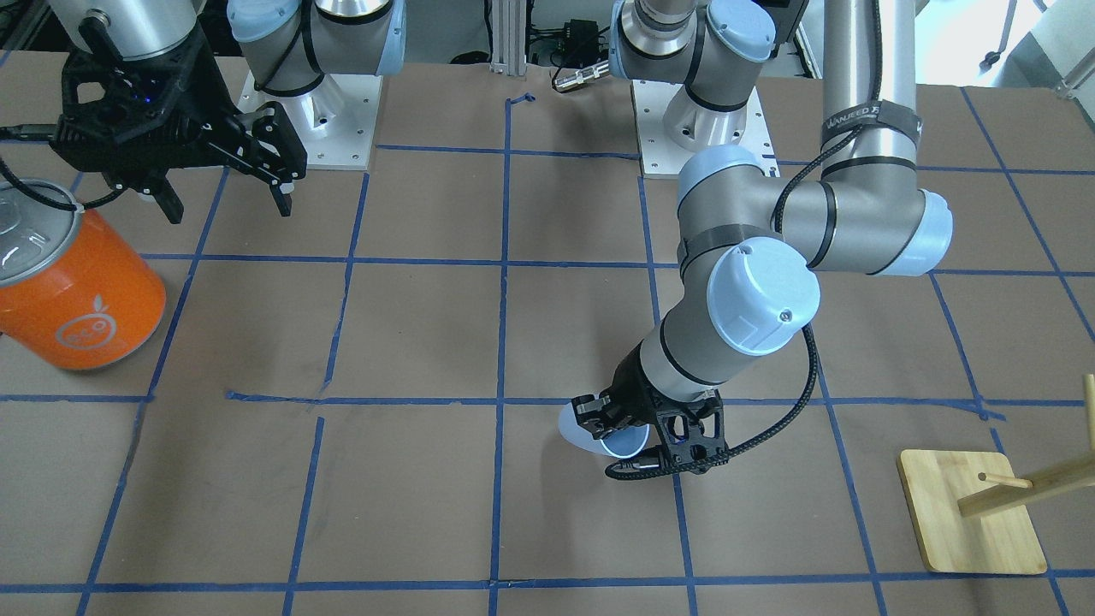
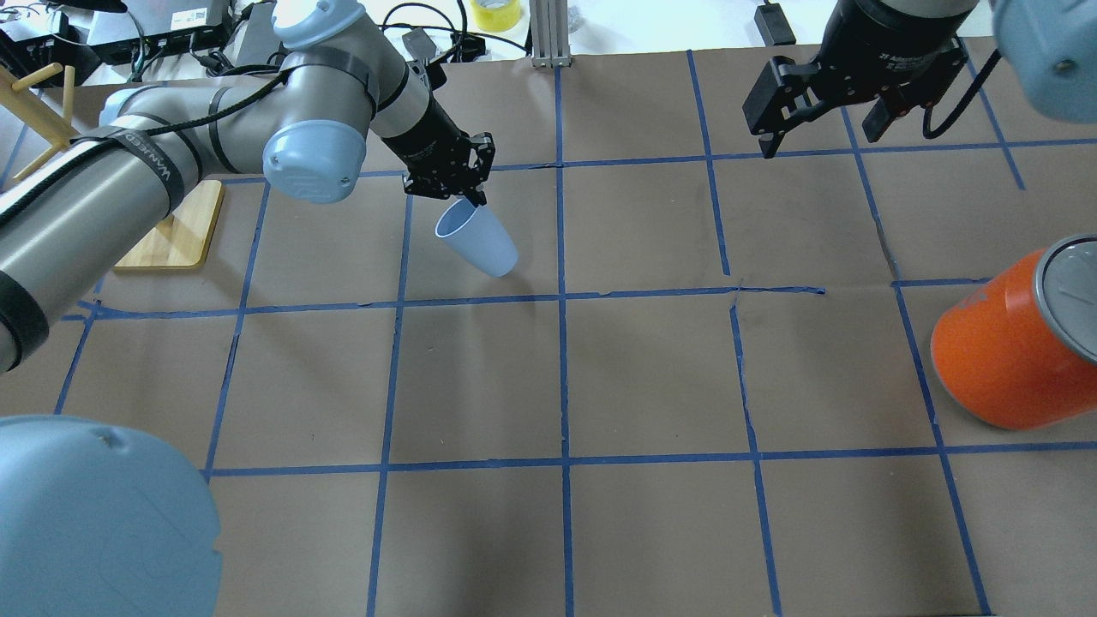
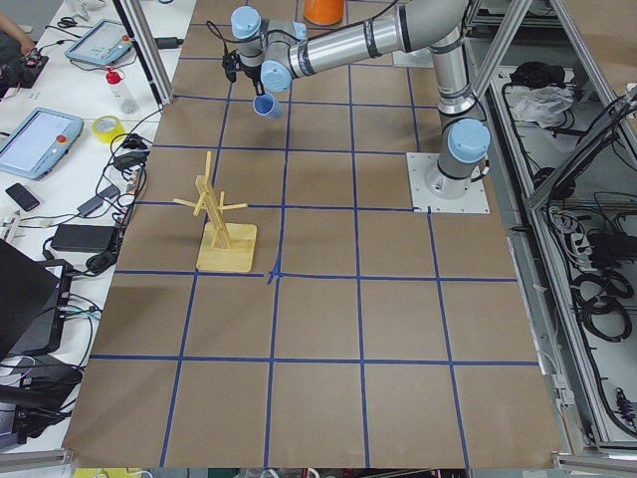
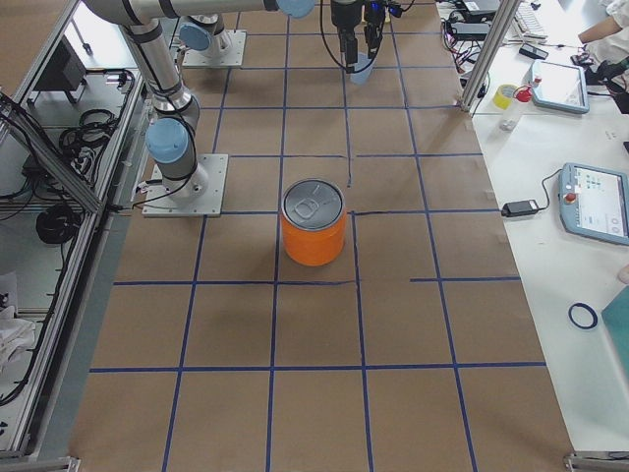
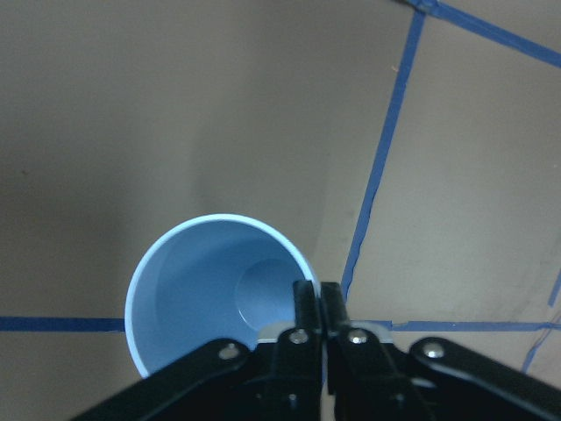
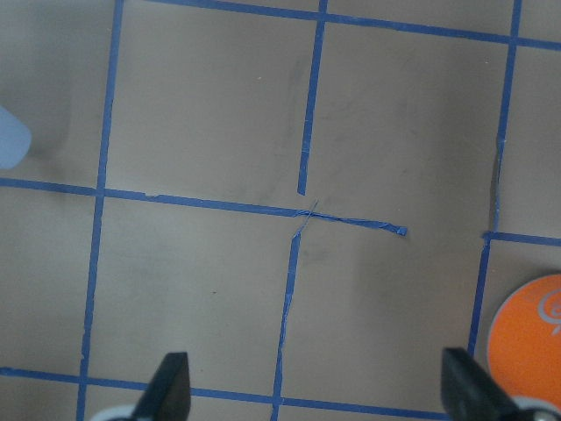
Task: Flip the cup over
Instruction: 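Grasp the cup rim with the left gripper and lift it upright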
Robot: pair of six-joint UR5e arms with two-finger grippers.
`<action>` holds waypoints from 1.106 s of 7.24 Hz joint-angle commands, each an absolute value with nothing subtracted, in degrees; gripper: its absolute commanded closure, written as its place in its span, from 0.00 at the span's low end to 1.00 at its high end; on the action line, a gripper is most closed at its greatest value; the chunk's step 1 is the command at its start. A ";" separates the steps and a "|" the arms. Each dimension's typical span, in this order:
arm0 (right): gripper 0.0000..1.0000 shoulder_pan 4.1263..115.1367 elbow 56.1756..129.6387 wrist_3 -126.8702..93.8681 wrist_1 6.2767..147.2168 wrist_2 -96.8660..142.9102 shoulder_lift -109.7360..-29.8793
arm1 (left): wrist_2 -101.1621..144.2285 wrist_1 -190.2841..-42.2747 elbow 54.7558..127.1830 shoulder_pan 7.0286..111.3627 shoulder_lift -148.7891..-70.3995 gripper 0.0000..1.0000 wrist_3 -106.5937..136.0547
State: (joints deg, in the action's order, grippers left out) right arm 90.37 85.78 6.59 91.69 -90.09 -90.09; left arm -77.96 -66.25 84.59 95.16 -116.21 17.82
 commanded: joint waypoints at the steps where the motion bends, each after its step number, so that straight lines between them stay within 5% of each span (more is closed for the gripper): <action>1: 0.00 90.35 85.78 6.59 91.76 -90.09 -90.09 | -91.86 -68.45 79.22 95.45 -115.40 1.00 7.03; 3: 0.00 90.35 85.78 6.59 91.76 -90.09 -90.09 | -101.30 -65.16 77.25 94.84 -115.66 1.00 -5.39; 8: 0.00 90.35 85.78 6.50 91.85 -90.09 -90.09 | -98.20 -46.35 86.64 89.40 -118.12 1.00 -9.31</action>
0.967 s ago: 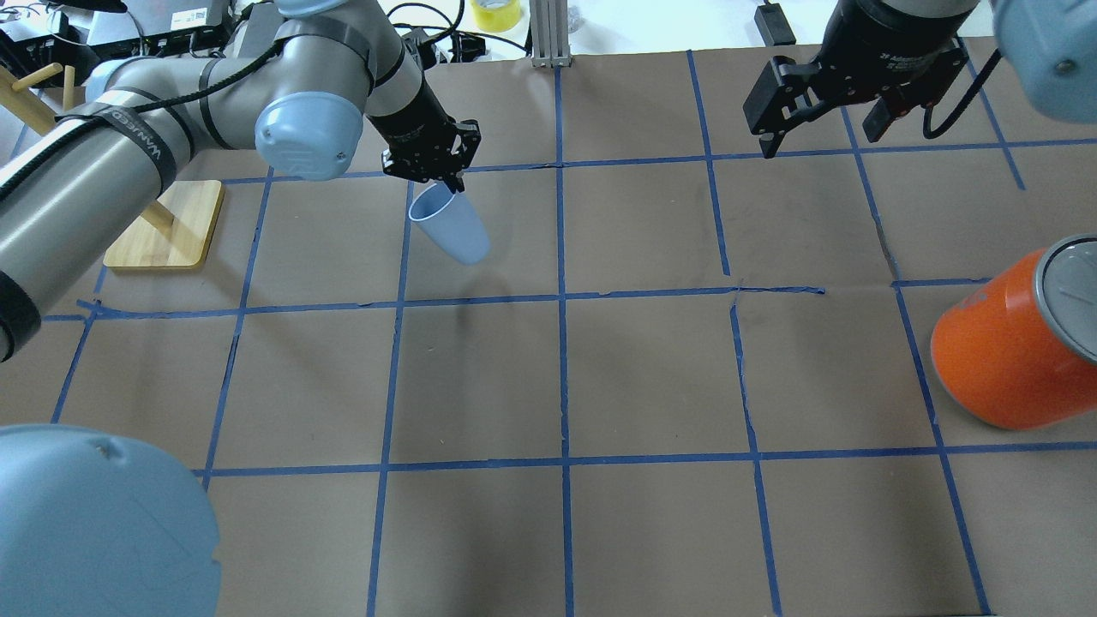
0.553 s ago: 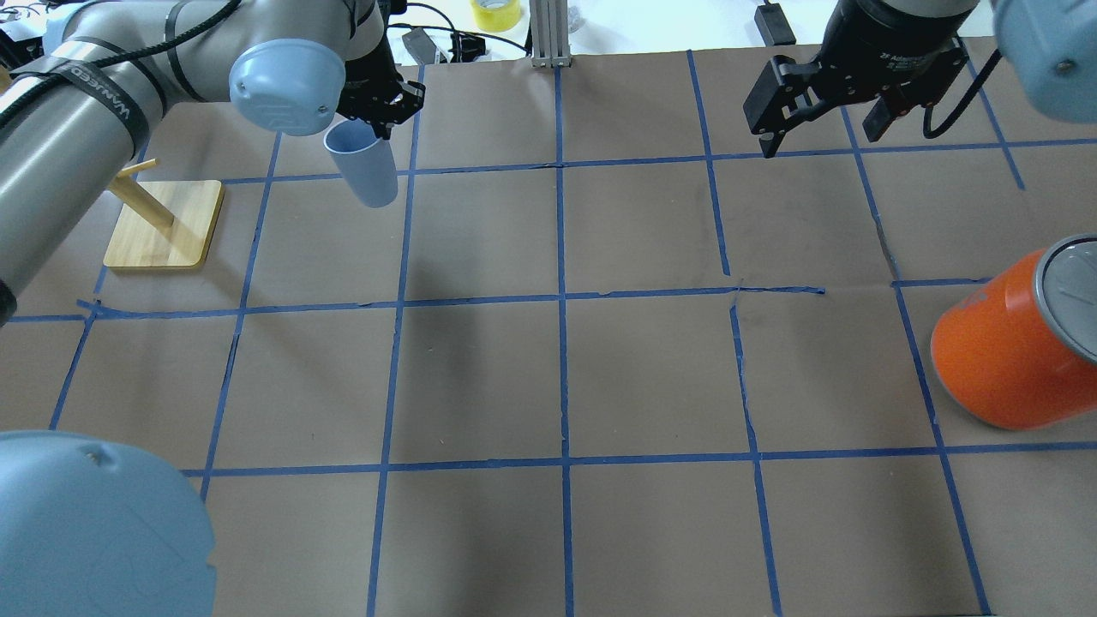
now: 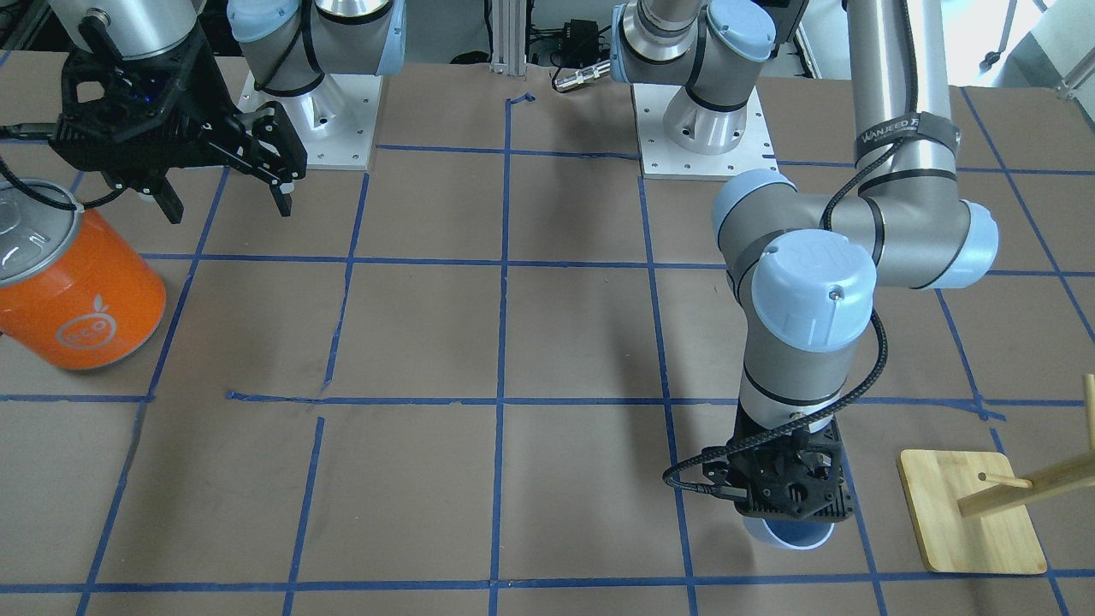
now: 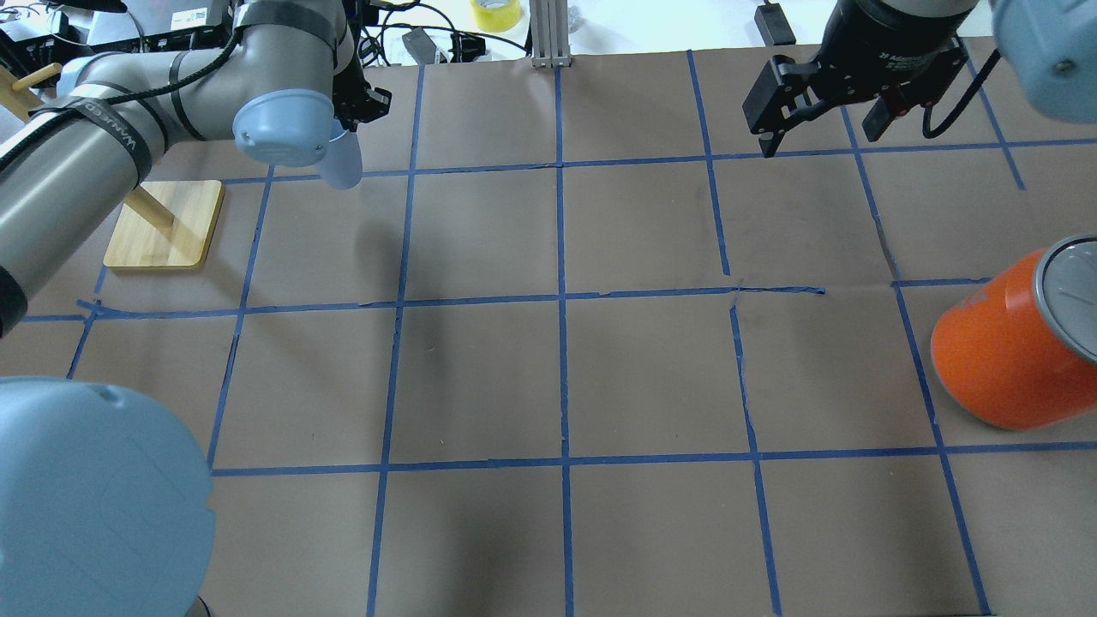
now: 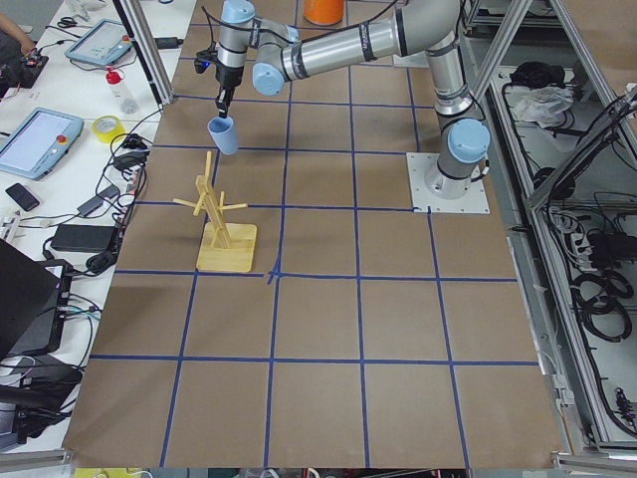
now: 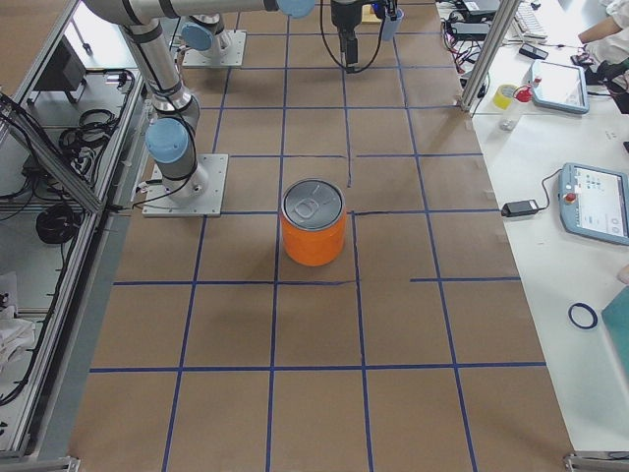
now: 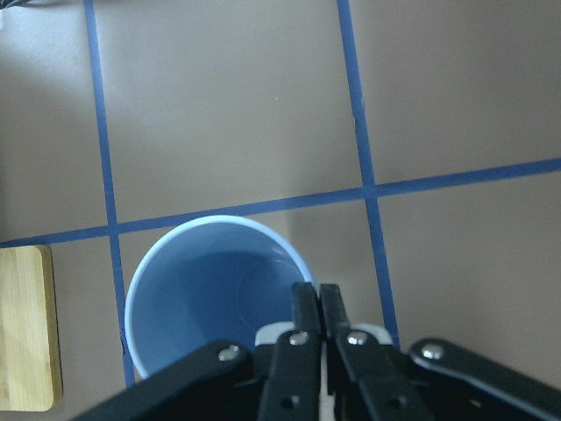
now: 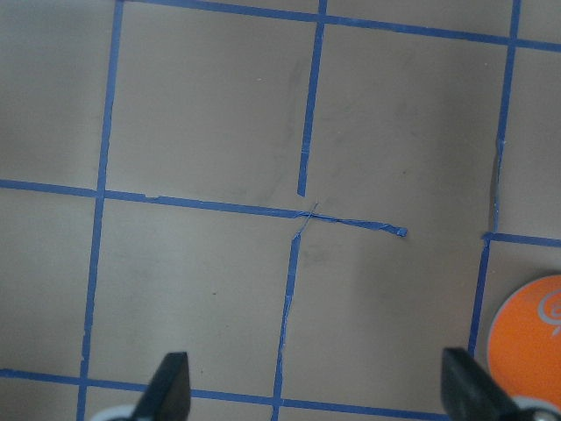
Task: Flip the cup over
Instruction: 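Lower the upright cup onto the table with the left gripper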
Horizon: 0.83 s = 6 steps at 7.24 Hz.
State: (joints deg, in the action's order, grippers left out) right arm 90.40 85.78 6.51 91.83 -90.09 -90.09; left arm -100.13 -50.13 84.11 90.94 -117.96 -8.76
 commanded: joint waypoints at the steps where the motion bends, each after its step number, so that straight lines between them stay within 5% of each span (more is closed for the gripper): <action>1: 0.00 90.44 85.78 6.50 91.76 -90.09 -90.09 | -96.43 -44.93 88.75 87.38 -117.86 1.00 -9.49; 6: 0.00 90.44 85.78 6.50 91.84 -90.09 -90.09 | -96.59 -44.03 92.19 86.92 -117.86 1.00 -9.49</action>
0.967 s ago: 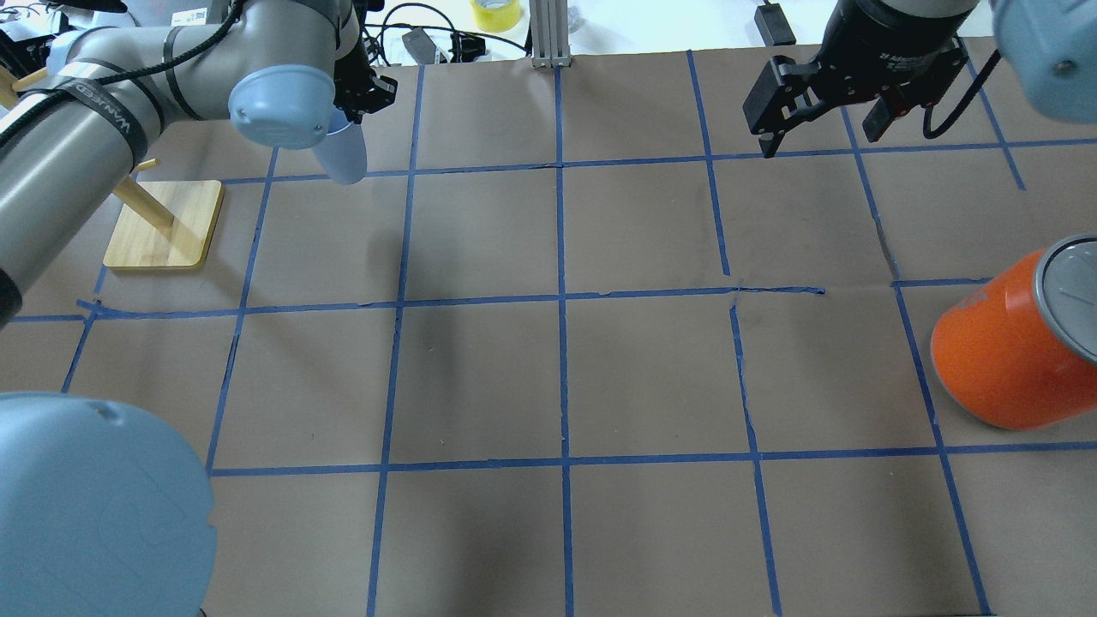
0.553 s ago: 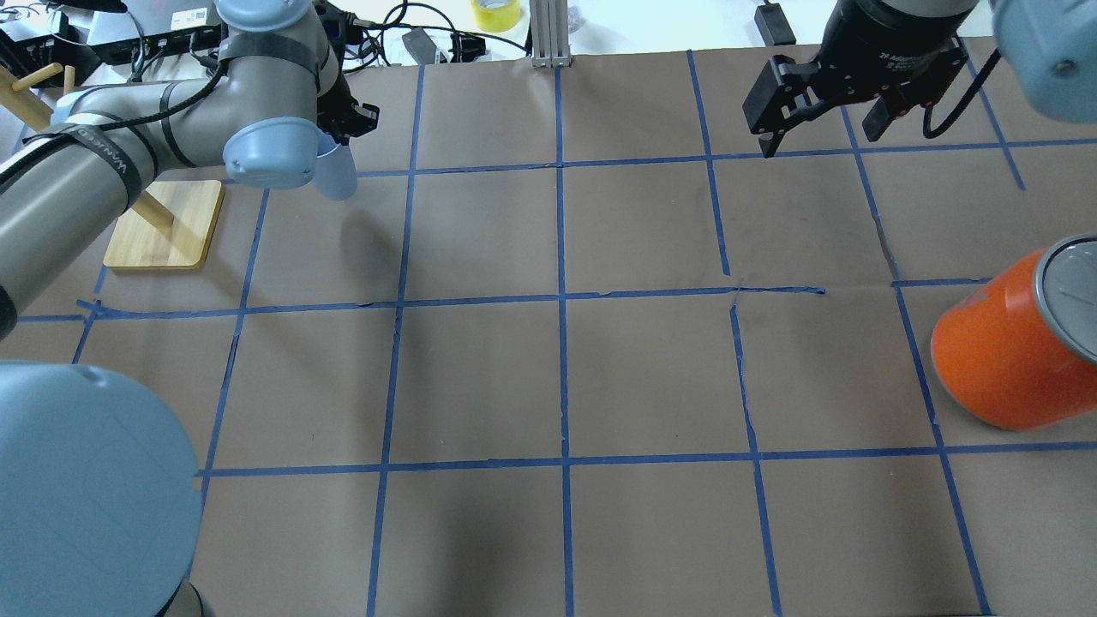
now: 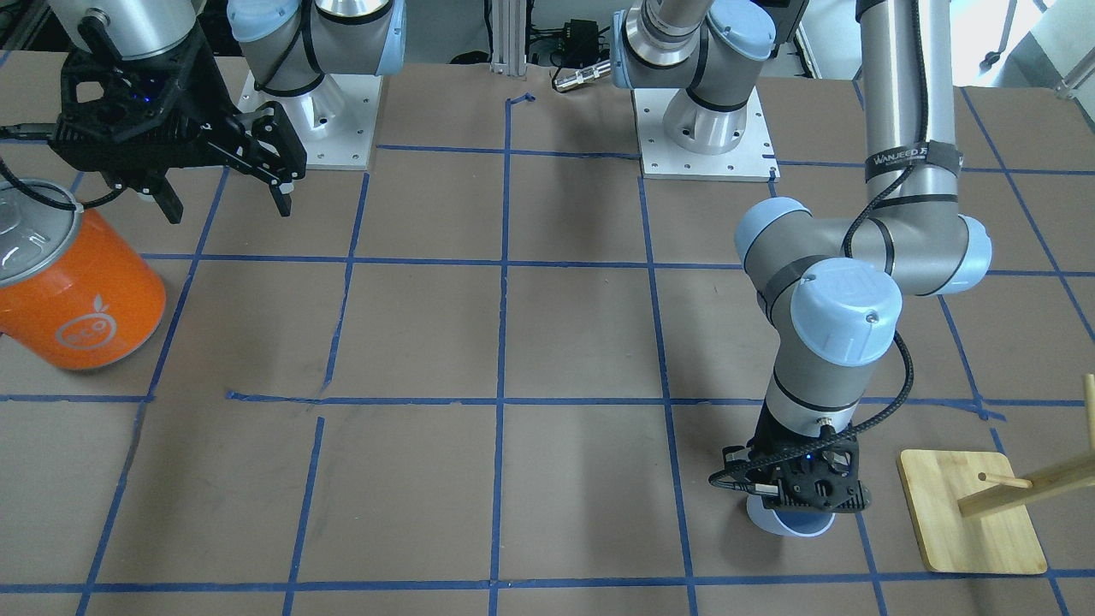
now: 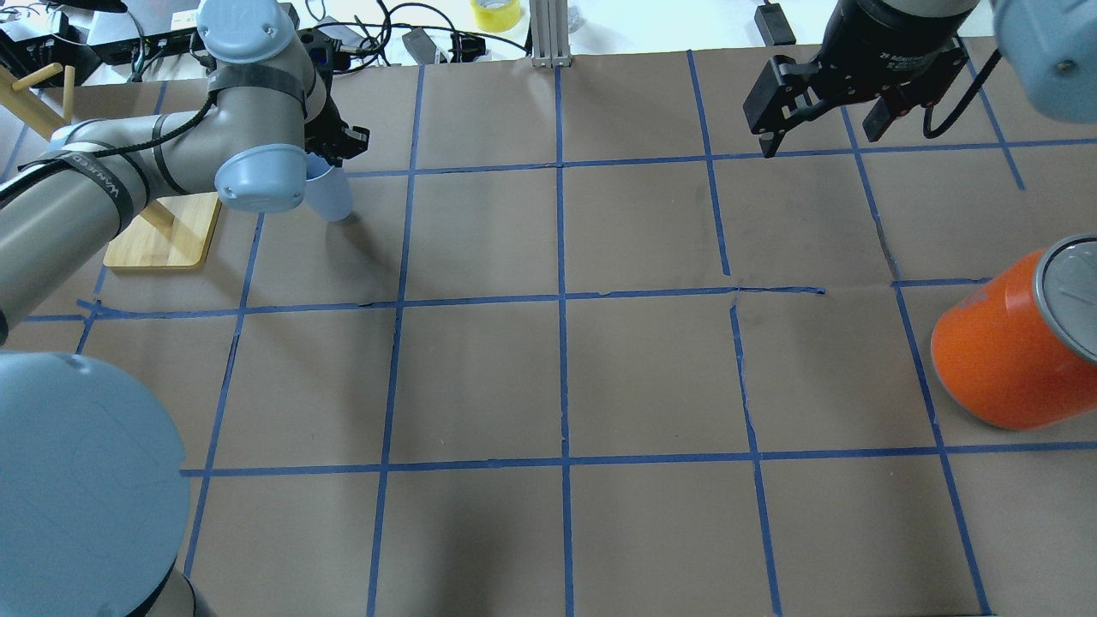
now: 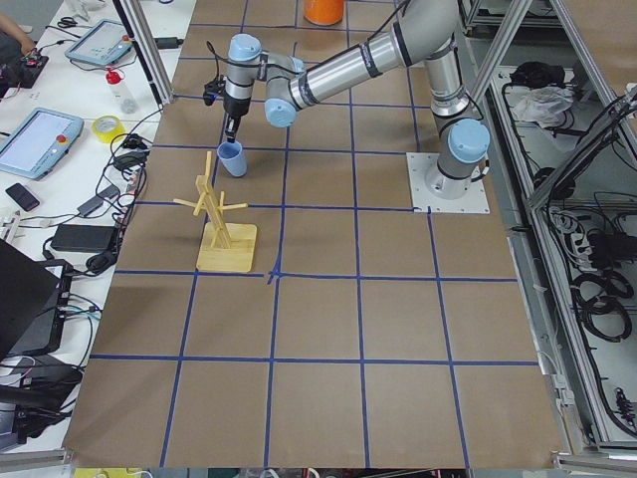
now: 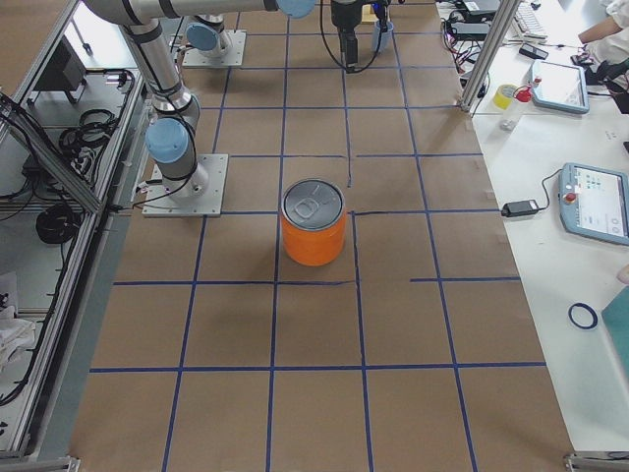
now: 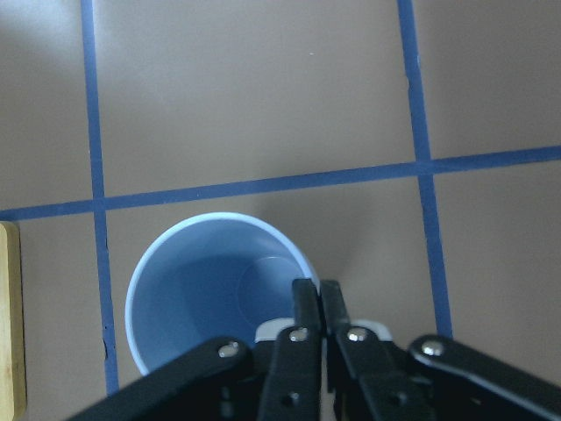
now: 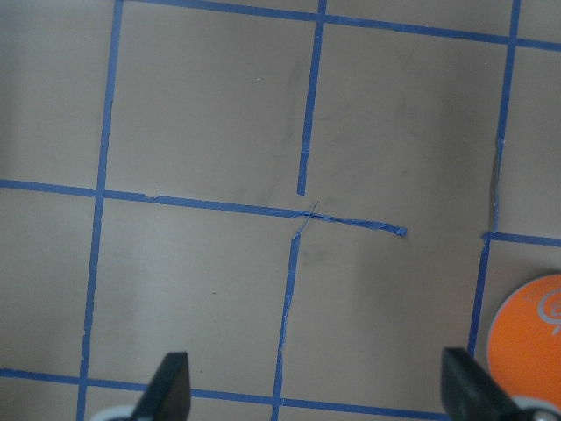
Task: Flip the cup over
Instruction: 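Lower the upright cup onto the table with the left gripper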
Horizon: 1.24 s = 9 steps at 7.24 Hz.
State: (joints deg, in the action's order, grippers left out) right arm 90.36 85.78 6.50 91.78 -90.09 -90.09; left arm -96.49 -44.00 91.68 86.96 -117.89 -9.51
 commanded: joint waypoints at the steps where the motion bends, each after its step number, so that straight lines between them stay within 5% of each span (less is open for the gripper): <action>1: 0.00 90.44 85.78 6.50 91.85 -90.09 -90.09 | -96.85 -44.03 92.20 87.01 -117.86 0.80 -9.41; 3: 0.00 90.44 85.78 6.50 91.85 -90.09 -90.09 | -96.59 -44.82 92.29 87.10 -117.51 0.55 -8.53; 4: 0.00 90.44 85.78 6.42 91.85 -90.09 -90.09 | -96.59 -46.91 92.02 87.36 -116.38 0.01 -8.26; 9: 0.00 90.44 85.78 6.42 91.85 -90.09 -90.09 | -96.33 -85.46 81.13 87.80 -100.59 0.00 0.52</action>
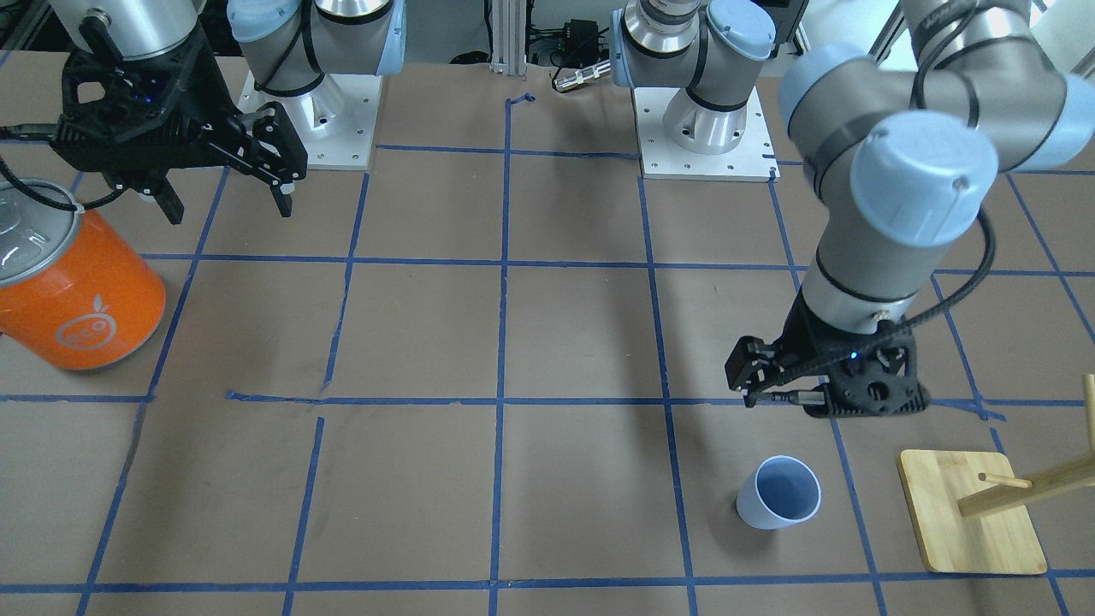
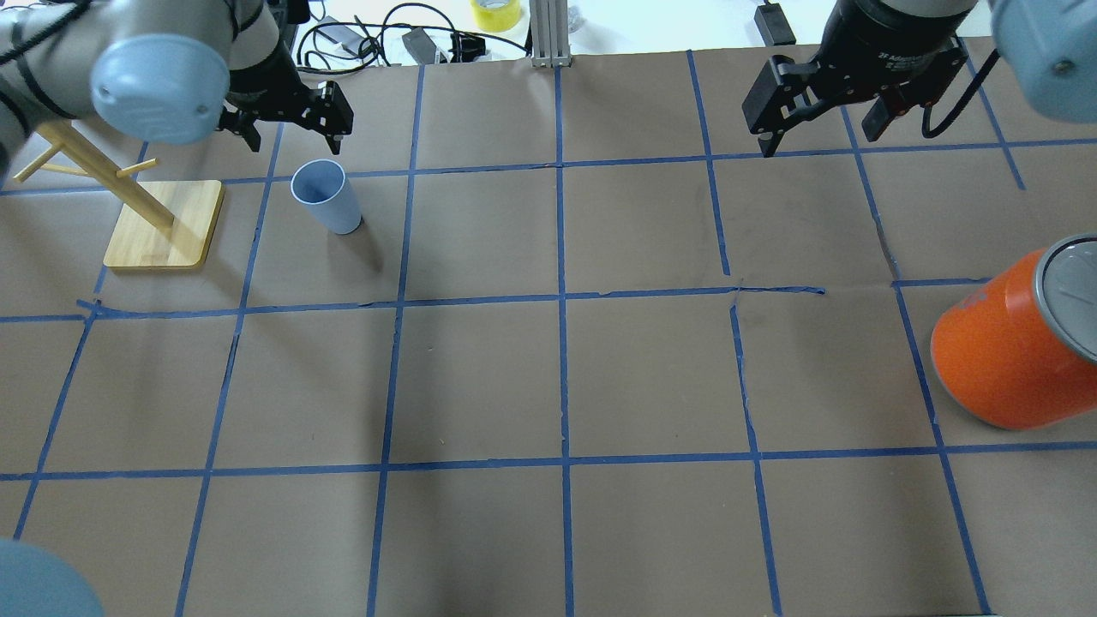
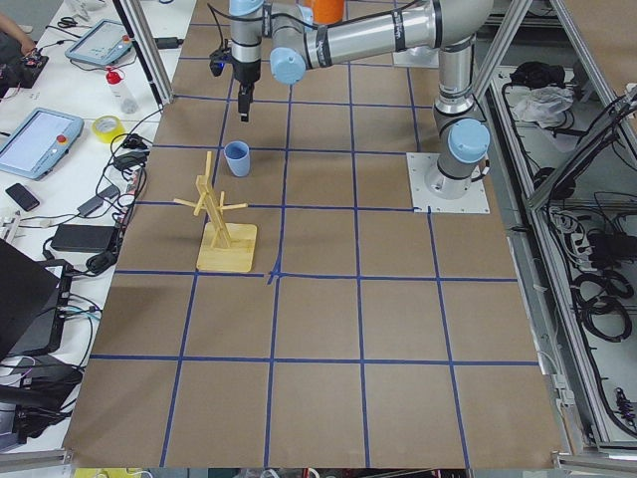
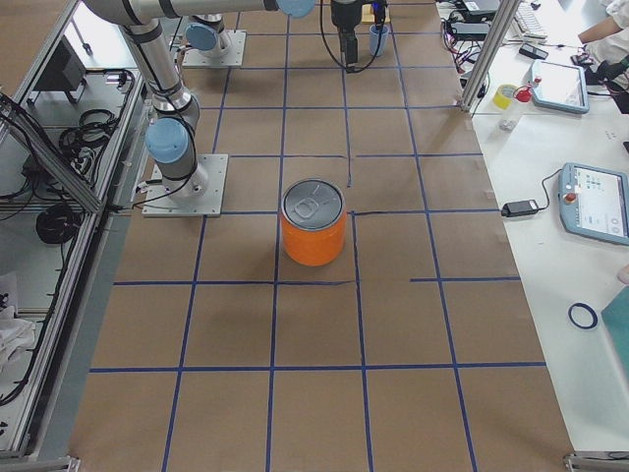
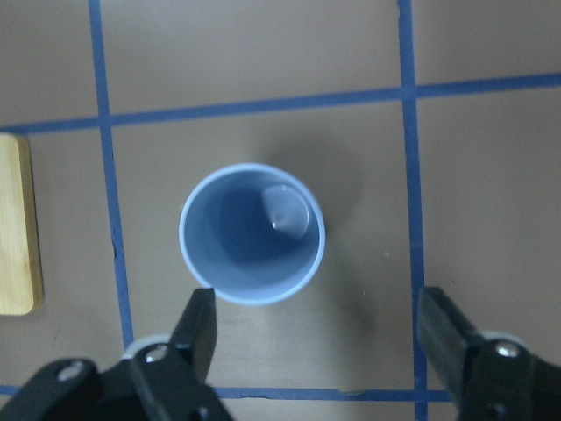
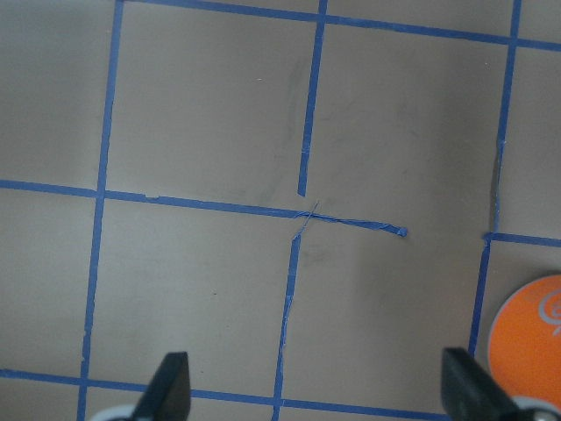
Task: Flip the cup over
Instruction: 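Open the left gripper and raise it off the cup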
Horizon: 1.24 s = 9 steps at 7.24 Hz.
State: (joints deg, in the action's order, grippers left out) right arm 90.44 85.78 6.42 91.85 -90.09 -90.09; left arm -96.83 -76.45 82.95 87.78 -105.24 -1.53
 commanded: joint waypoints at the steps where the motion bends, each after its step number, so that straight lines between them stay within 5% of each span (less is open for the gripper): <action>1: 0.00 90.44 85.87 6.42 91.85 -90.09 -90.09 | -92.06 -91.09 81.65 87.89 -96.72 0.00 0.61; 9: 0.00 90.53 85.87 6.42 91.93 -90.09 -90.09 | -88.42 -92.20 87.63 87.63 -90.44 0.00 -2.46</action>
State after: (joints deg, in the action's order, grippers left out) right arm 90.52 85.87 6.42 91.90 -90.09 -90.09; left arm -88.44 -92.20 87.55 87.70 -90.44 -2.37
